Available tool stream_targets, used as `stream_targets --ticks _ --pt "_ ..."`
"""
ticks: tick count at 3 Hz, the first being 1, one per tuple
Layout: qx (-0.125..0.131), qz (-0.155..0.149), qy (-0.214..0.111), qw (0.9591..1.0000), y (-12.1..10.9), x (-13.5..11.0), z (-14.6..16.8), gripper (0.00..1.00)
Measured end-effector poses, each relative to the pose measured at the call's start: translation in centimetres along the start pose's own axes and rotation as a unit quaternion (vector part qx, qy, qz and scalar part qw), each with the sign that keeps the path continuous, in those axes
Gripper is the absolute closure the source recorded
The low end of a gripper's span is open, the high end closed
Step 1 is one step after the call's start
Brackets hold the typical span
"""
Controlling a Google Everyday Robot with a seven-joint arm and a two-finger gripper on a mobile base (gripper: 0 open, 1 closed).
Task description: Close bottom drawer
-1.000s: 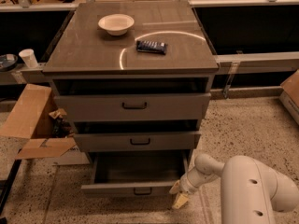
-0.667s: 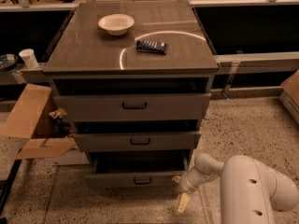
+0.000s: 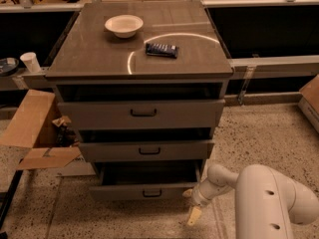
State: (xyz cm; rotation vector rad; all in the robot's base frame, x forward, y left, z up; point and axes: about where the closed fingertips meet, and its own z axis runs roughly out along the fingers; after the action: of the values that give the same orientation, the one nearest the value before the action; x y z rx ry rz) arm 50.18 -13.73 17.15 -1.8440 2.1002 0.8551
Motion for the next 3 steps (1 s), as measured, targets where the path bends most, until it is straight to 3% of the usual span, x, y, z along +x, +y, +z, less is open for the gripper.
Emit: stream_targets --ticks 2,3 --pt "0.078 -0.014 0.045 0.9958 -3.7 0.7 -1.8 0.63" --pt "0.102 -0.011 0.045 0.9938 -5.9 2.2 -2.2 0.86"
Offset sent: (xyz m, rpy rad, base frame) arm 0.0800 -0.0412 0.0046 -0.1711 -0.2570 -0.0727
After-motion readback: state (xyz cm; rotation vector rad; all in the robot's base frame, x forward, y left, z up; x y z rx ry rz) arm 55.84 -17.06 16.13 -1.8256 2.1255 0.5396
